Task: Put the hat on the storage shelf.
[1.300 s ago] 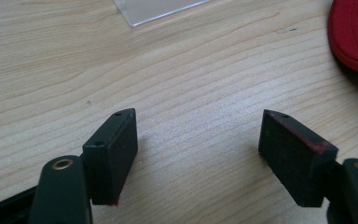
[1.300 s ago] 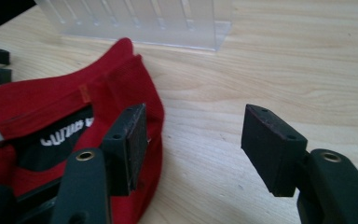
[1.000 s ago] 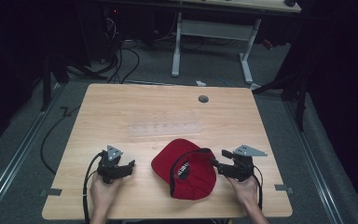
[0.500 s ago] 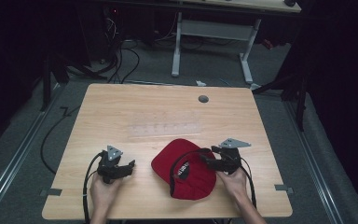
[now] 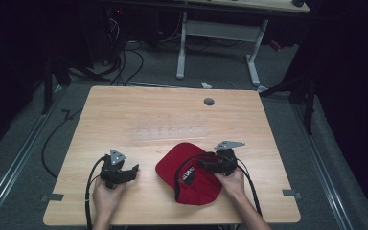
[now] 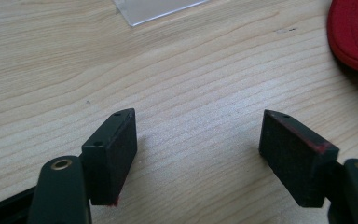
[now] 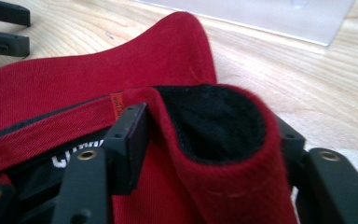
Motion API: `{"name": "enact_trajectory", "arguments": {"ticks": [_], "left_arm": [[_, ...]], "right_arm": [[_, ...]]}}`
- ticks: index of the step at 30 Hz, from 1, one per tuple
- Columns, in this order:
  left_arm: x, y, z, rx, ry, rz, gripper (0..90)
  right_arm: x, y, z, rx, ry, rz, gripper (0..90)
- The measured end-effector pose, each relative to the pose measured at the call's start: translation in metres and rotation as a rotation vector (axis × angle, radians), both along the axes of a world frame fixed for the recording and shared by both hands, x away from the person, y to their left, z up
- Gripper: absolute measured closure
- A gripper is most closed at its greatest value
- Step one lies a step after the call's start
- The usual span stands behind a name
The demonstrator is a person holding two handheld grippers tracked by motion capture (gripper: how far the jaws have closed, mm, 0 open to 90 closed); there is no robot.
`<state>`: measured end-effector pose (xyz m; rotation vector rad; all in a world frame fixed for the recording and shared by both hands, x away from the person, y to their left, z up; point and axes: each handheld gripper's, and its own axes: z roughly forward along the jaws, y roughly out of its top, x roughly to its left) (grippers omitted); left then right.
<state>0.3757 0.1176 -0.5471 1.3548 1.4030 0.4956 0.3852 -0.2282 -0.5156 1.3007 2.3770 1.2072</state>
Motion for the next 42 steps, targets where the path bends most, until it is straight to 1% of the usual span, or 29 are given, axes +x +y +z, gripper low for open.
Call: {"name": "enact_trajectory", "arguments": {"ticks": [3,7,9,10,11,12,15,20,24,27,35,42], "left_arm": [[0.0,0.0,0.0,0.0,0.0,0.0,27.9],[0.0,0.0,0.0,0.0,0.0,0.0,27.9],[0.0,0.0,0.0,0.0,0.0,0.0,27.9],[0.0,0.0,0.0,0.0,0.0,0.0,27.9],[0.0,0.0,0.0,0.0,0.0,0.0,27.9],[0.0,0.0,0.0,0.0,0.0,0.0,27.9],[0.0,0.0,0.0,0.0,0.0,0.0,27.9],[0.0,0.0,0.0,0.0,0.0,0.0,27.7],[0.0,0.0,0.0,0.0,0.0,0.0,27.7],[0.0,0.0,0.0,0.0,0.0,0.0,27.6],[0.0,0.0,0.0,0.0,0.001,-0.001,27.5],[0.0,0.0,0.0,0.001,0.002,-0.003,27.0]], "right_arm": [[0.001,0.0,-0.002,0.008,0.002,0.013,51.3],[0.0,0.0,-0.002,0.004,-0.007,0.037,61.9],[0.0,-0.001,-0.002,0.01,-0.008,0.051,68.0],[0.0,-0.001,-0.002,0.01,-0.008,0.051,68.0],[0.0,-0.003,-0.002,0.03,-0.005,0.066,72.8],[0.0,-0.004,-0.002,0.041,0.001,0.069,74.6],[0.0,-0.005,-0.001,0.051,0.01,0.079,77.8],[-0.004,-0.005,0.005,0.049,-0.001,0.092,80.5],[-0.007,-0.005,0.009,0.055,-0.001,0.087,81.4],[-0.009,-0.006,0.012,0.059,-0.011,0.089,81.9],[-0.012,-0.009,0.018,0.081,-0.006,0.074,82.5],[-0.016,-0.014,0.026,0.08,-0.014,0.05,82.6]]}}
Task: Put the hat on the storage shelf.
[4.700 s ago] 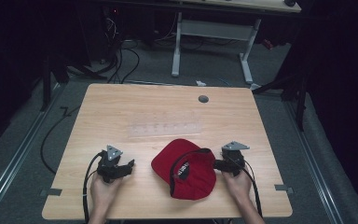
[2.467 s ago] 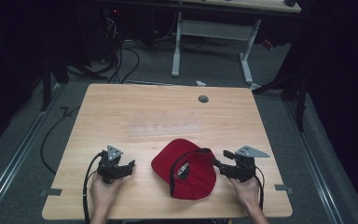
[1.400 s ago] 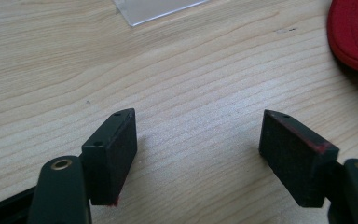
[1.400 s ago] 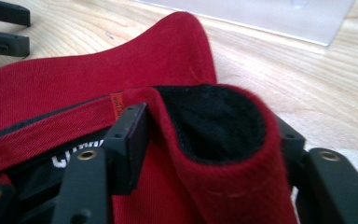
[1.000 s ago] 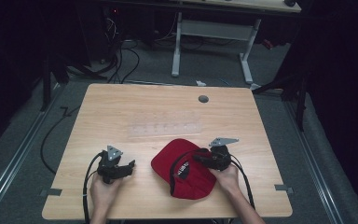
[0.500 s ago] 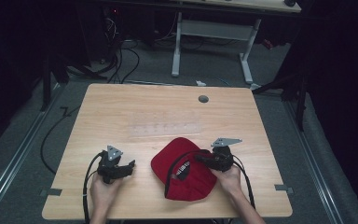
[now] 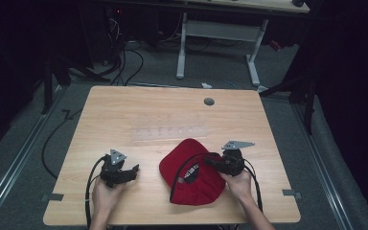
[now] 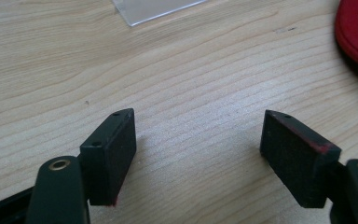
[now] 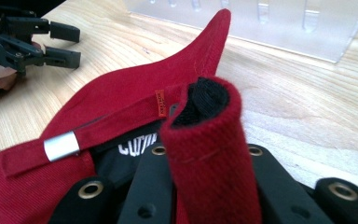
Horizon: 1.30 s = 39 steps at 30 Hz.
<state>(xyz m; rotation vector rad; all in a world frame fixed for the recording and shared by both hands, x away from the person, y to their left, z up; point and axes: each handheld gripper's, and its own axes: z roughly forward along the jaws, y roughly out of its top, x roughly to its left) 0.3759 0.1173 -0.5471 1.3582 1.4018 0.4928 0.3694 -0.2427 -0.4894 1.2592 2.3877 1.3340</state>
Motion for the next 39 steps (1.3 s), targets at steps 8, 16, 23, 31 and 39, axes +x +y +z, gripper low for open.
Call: {"name": "enact_trajectory", "arguments": {"ticks": [8,16,23,31,39], "left_arm": [[0.0,0.0,0.0,0.0,0.001,-0.006,27.0],[0.0,0.0,0.0,0.002,-0.002,-0.018,27.8],[-0.006,-0.005,0.006,-0.007,-0.022,-0.052,28.3],[-0.02,-0.019,0.023,-0.02,-0.08,-0.143,26.3],[-0.03,-0.035,0.03,-0.021,-0.104,-0.215,24.9]], "right_arm": [[-0.002,-0.006,0.006,0.01,-0.003,-0.025,82.7],[-0.004,-0.014,0.011,0.027,-0.007,-0.051,82.8],[-0.005,-0.018,0.014,0.035,-0.007,-0.066,82.8],[-0.004,-0.021,0.027,0.042,-0.024,-0.075,82.8],[-0.001,-0.019,0.037,0.062,-0.031,-0.074,82.9]]}}
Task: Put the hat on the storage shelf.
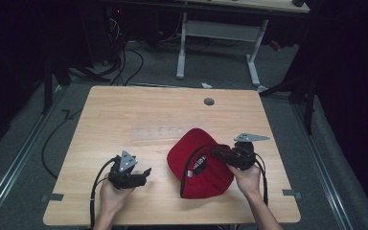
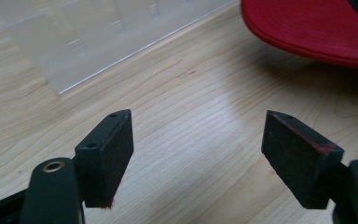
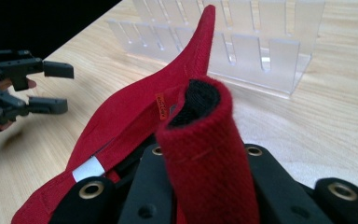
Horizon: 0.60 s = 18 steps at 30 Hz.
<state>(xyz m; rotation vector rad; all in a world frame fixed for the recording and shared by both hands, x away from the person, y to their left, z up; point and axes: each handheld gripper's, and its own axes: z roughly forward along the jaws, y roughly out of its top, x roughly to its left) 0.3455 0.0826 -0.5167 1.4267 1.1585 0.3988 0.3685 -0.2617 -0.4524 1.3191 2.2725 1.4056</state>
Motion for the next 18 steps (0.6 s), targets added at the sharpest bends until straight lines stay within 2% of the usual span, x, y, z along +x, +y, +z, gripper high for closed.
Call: {"name": "enact_trajectory", "arguments": {"ticks": [7,18], "left_arm": [[-0.006,-0.017,0.004,0.019,-0.013,-0.058,24.4],[-0.007,-0.04,0.002,0.016,-0.011,-0.096,23.5]], "right_arm": [[0.004,0.004,0.008,0.026,0.004,0.001,82.9],[0.01,0.014,0.022,0.052,-0.005,0.006,82.9]]}}
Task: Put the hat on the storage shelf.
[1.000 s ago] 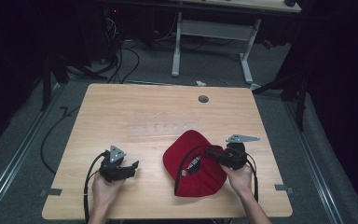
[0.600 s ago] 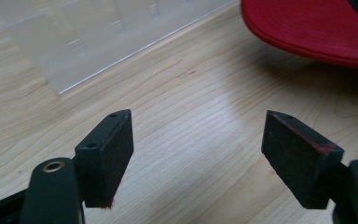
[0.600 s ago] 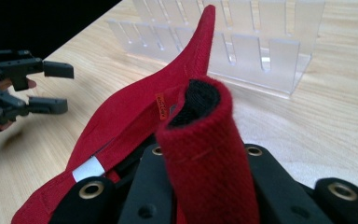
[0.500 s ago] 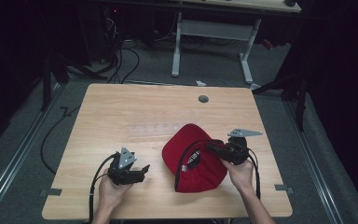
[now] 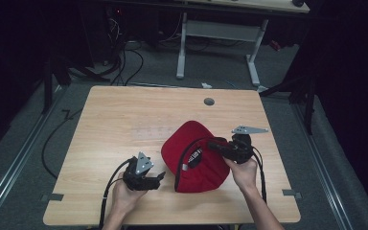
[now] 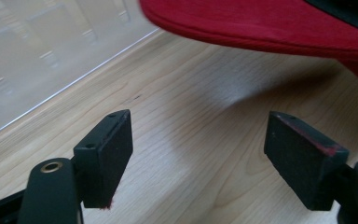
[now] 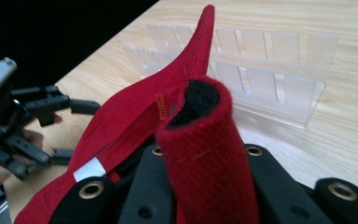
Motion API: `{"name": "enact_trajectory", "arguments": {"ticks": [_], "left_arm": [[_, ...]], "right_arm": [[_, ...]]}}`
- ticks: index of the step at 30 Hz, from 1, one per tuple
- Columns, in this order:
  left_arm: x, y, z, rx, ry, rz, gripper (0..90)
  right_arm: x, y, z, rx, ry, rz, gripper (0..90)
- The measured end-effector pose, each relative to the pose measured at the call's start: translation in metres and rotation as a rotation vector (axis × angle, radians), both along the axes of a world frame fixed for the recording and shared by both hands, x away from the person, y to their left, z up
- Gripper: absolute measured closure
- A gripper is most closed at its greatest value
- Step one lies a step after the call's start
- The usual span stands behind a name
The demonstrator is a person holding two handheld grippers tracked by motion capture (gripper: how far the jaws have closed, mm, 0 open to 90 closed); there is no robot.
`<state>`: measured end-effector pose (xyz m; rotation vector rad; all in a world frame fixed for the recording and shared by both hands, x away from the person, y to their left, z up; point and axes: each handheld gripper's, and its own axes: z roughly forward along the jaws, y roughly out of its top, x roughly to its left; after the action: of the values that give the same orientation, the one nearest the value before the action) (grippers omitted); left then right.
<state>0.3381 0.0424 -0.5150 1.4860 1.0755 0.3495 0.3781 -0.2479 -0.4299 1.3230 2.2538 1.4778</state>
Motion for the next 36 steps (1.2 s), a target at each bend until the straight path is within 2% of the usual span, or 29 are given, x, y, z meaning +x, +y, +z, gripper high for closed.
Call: {"name": "enact_trajectory", "arguments": {"ticks": [8,13,20,23,24,25,30,36], "left_arm": [[-0.002,-0.013,0.003,-0.02,-0.014,-0.014,20.8],[-0.002,-0.018,0.007,-0.015,-0.031,-0.012,19.6],[-0.004,-0.019,0.01,0.027,-0.088,-0.004,18.3],[-0.006,-0.021,0.01,0.066,-0.113,-0.016,18.2],[-0.006,-0.021,0.01,0.066,-0.113,-0.016,18.1],[-0.007,-0.022,0.009,0.084,-0.13,-0.02,18.2],[-0.009,-0.023,0.007,0.121,-0.144,-0.033,18.5],[-0.01,-0.025,0.007,0.139,-0.161,-0.045,19.1]], "right_arm": [[0.004,0.009,0.001,0.009,0.012,-0.007,82.8],[0.006,0.012,-0.003,-0.013,0.022,-0.02,82.8],[0.004,0.012,-0.005,-0.066,0.027,-0.026,82.8],[0.004,0.013,-0.005,-0.085,0.035,-0.028,82.8],[0.004,0.013,-0.004,-0.089,0.038,-0.03,82.8],[0.004,0.014,-0.004,-0.094,0.041,-0.03,82.8],[0.004,0.015,-0.005,-0.11,0.057,-0.031,82.8],[0.004,0.016,-0.005,-0.114,0.066,-0.027,82.7]]}}
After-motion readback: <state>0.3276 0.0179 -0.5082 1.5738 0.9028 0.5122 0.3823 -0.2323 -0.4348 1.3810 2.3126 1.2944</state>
